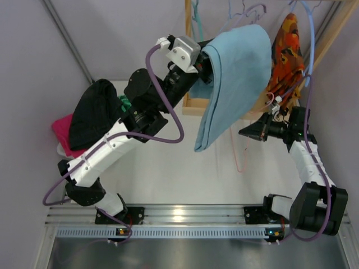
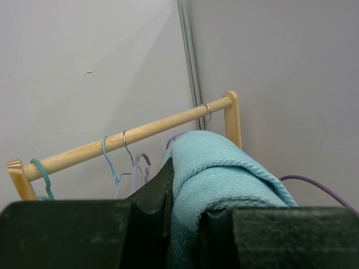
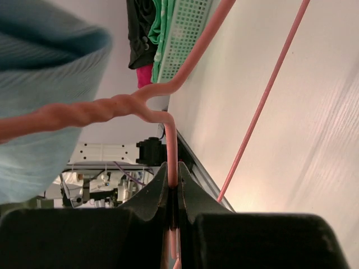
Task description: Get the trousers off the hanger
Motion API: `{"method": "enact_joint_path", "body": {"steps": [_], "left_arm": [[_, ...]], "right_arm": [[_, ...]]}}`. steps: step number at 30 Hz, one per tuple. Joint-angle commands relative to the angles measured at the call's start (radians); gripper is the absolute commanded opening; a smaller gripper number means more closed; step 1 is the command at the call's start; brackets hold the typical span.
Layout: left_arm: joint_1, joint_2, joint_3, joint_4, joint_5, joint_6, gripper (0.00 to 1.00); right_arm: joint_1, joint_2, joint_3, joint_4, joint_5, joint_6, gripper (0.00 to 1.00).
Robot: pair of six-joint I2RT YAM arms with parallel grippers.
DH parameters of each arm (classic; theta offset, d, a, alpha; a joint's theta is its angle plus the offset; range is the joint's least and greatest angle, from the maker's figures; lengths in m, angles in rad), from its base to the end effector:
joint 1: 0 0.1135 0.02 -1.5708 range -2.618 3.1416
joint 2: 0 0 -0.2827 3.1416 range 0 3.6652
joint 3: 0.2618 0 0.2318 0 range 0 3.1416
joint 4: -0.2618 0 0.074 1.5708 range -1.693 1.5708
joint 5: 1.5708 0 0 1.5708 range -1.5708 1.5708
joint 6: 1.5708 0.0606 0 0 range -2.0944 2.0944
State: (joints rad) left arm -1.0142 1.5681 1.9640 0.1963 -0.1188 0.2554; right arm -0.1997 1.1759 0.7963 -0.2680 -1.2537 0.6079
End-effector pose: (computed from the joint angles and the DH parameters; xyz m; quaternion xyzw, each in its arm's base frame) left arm 0.1720 -0.2628 0.6128 0.2360 0.4088 -0.3004 0.8288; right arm 0.2227 0.0137 0.2912 0.0447 0.7695 0.5874 0.2468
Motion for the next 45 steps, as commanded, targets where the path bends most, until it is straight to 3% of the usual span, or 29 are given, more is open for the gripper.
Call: {"method": "enact_joint_path", "body": {"steps": [1, 16, 23, 28, 34, 37, 40, 45], "left_arm": [[0.002, -0.095, 0.055, 0.049, 0.016, -0.019, 0.0], [0.0, -0.391, -0.372, -0.018, -0.192, 0.076, 0.0], [0.014, -0.5, -0.517, -0.063, -0.389, 0.143, 0.0], [0.193, -0.554, -0.504, -0.169, -0.343, 0.019, 0.0], [0.403, -0.6, -0.456, -0.182, -0.297, -0.017, 0.0], [0.538, -0.635, -0.47, -0.182, -0.282, -0.091, 0.0], [0.765, -0.684, -0.49, -0.184, -0.268, -0.162, 0.0], [0.992, -0.761, -0.49, -0.192, -0.283, -0.159, 0.0]], "right_arm": [[-0.009, 0.002, 0.014, -0.01, 0.002, -0.083, 0.0], [-0.01, 0.031, 0.07, -0.056, 0.008, -0.122, 0.0], [-0.01, 0.045, 0.095, -0.062, 0.011, -0.12, 0.0], [-0.01, 0.045, 0.103, -0.074, 0.014, -0.126, 0.0], [-0.01, 0.086, 0.168, -0.169, 0.005, -0.198, 0.0], [-0.009, 0.113, 0.185, -0.174, 0.002, -0.204, 0.0], [-0.007, 0.139, 0.207, -0.184, -0.007, -0.217, 0.0], [0.0, 0.185, 0.261, -0.247, -0.019, -0.249, 0.0]]}}
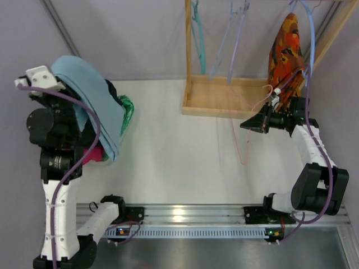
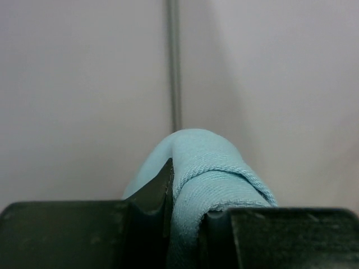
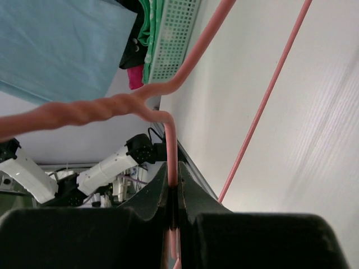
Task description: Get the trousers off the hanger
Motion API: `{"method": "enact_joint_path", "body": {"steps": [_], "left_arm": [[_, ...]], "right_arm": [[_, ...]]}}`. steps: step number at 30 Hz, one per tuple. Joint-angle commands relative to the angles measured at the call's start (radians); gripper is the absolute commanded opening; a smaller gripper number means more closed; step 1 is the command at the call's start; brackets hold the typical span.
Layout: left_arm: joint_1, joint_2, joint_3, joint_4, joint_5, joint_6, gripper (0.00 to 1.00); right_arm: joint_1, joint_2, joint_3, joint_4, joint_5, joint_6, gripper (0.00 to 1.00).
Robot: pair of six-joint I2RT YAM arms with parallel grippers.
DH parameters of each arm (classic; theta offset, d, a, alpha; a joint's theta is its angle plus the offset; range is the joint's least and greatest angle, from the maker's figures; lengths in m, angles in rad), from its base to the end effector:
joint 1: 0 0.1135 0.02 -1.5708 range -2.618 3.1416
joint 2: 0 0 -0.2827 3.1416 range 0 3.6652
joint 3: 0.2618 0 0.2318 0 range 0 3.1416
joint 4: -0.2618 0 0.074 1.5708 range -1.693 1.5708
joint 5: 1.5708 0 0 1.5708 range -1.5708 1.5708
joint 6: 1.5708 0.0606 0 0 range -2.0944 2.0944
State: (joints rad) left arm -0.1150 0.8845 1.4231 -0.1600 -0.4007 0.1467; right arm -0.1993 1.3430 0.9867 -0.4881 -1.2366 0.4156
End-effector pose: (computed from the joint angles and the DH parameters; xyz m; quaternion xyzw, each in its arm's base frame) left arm 0.1248 0.0094 0.5465 -0.0915 0.5670 0.1246 0.8091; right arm 0.2557 0.0068 0.2968 0.0342 0.7883 0.5699 0.2293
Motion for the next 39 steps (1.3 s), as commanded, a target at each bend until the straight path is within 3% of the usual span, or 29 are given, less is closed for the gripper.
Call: {"method": "enact_joint_path", "body": {"steps": [1, 8, 14, 24, 29, 35, 39], "left_arm": [[0.118, -0.09, 0.053, 0.16, -0.012, -0.042, 0.0], [0.392, -0.197, 0.017, 0.06, -0.136, 0.004, 0.0], [0.521, -0.262, 0.0, 0.024, -0.182, 0.036, 0.0], [0.534, -0.184, -0.139, 0.037, -0.276, 0.163, 0.0], [0.534, -0.089, -0.179, 0.209, -0.124, 0.14, 0.0], [0.531, 0.187, -0.017, 0.217, 0.002, 0.018, 0.0], [0.506, 0.297, -0.045, 0.218, 0.033, -0.082, 0.0]], "right_arm": [[0.003, 0.022, 0.076, -0.032, -0.038, -0.063, 0.0], [0.029, 0.088, 0.139, -0.058, -0.047, -0.089, 0.0], [0.05, 0.148, 0.188, -0.064, -0.049, -0.093, 0.0], [0.08, 0.197, 0.227, -0.101, -0.049, -0.113, 0.0], [0.08, 0.223, 0.273, -0.174, -0.049, -0.179, 0.0], [0.081, 0.231, 0.27, -0.207, -0.053, -0.213, 0.0], [0.08, 0.214, 0.259, -0.21, -0.055, -0.221, 0.0]]}}
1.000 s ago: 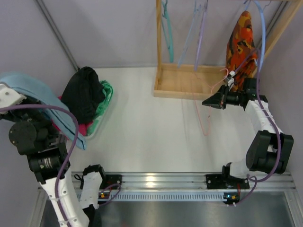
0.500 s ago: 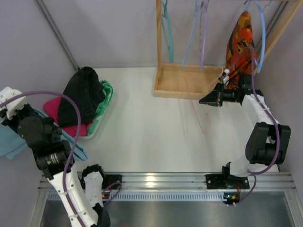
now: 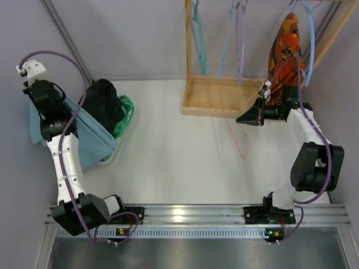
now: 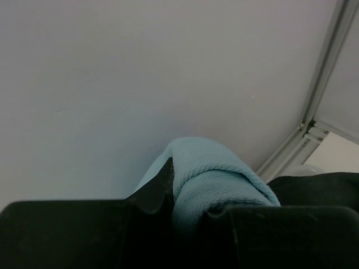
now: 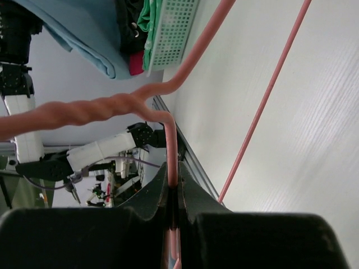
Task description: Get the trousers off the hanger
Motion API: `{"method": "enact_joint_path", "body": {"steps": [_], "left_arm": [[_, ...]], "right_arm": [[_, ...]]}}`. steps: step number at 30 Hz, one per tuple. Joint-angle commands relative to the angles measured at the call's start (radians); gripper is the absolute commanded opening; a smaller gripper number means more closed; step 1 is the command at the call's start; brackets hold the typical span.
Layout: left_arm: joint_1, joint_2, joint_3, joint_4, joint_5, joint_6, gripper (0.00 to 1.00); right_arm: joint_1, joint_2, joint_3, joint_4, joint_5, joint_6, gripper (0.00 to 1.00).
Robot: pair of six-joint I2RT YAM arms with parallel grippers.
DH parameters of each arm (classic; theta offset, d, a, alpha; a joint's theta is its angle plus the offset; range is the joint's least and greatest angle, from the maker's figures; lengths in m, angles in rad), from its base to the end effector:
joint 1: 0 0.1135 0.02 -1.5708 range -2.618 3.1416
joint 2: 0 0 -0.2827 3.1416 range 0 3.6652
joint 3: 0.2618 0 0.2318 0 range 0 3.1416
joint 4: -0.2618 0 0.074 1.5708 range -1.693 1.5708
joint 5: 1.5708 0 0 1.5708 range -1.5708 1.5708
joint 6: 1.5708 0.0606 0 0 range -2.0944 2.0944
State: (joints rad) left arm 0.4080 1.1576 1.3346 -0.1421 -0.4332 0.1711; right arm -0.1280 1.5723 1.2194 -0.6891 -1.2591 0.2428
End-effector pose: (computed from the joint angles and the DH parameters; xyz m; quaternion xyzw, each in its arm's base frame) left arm 0.2150 0.1207 0.4754 -0.2337 0.6554 0.3437 0.6307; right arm 0.3029 0.0192 0.2952 -0.0074 0.7952 0.5795 0.1783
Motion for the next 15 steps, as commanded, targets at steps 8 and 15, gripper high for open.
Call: {"method": "enact_joint_path", "body": {"steps": [8, 15], "left_arm": [[-0.257, 0.18, -0.176, 0.297, 0.094, -0.023, 0.09], [-0.35, 0.3, -0.23, 0.245, 0.082, 0.011, 0.37]], "right_arm": [[0.008, -0.047, 0.051, -0.038, -0.023, -0.06, 0.0], [0.008, -0.067, 0.054, -0.04, -0.019, -0.066, 0.0]]}}
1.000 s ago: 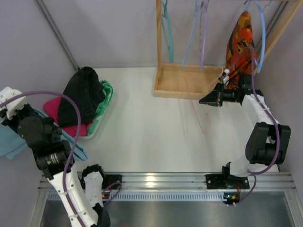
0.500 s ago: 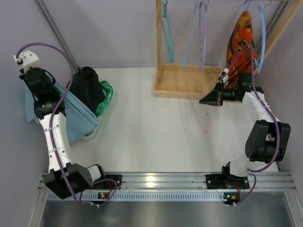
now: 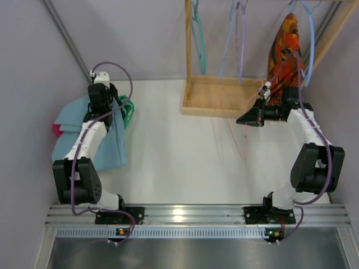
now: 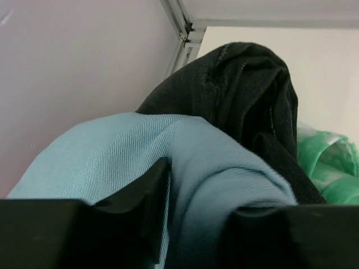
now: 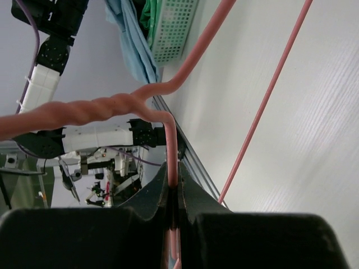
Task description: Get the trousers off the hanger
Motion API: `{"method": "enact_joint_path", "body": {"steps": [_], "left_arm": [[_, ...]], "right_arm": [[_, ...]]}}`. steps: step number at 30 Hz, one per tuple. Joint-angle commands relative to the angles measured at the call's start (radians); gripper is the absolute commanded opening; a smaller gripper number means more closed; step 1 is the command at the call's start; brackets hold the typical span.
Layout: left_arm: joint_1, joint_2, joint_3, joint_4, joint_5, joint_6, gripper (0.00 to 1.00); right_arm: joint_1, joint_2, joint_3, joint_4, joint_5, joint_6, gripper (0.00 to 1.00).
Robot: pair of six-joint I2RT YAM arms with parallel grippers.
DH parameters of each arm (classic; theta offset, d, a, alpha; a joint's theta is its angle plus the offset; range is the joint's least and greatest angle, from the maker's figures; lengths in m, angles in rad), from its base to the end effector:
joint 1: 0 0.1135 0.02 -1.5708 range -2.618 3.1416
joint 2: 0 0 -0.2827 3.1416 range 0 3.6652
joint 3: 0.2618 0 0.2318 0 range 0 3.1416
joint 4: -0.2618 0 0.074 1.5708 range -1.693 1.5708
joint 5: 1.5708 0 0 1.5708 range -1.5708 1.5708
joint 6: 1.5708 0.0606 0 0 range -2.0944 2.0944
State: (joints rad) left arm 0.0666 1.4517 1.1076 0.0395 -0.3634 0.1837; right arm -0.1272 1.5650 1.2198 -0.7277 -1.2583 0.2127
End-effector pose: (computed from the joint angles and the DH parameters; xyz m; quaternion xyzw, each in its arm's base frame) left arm 0.3399 0.0443 0.3360 -0.0603 0.7978 0.2172 0.5592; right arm 0.2985 0.0200 0.2955 -0.0104 0.7968 0.5783 0.1747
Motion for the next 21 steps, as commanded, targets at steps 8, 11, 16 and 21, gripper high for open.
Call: {"method": "enact_joint_path", "body": {"steps": [8, 11, 16, 21], "left_arm": [[-0.021, -0.029, 0.138, -0.273, 0.128, -0.003, 0.87], [-0.021, -0.088, 0.161, -0.427, 0.202, -0.001, 0.99], [-0.019, -0.183, 0.149, -0.578, 0.244, 0.003, 0.99], [-0.021, -0.235, 0.159, -0.713, 0.322, 0.019, 0.98]], "right_arm": [[0.009, -0.083, 0.05, -0.004, -0.009, -0.045, 0.0], [0.009, -0.092, 0.052, -0.007, -0.003, -0.049, 0.0], [0.008, -0.102, 0.053, -0.009, 0.013, -0.047, 0.0], [0.009, -0.138, 0.055, -0.004, 0.039, -0.018, 0.0]]}}
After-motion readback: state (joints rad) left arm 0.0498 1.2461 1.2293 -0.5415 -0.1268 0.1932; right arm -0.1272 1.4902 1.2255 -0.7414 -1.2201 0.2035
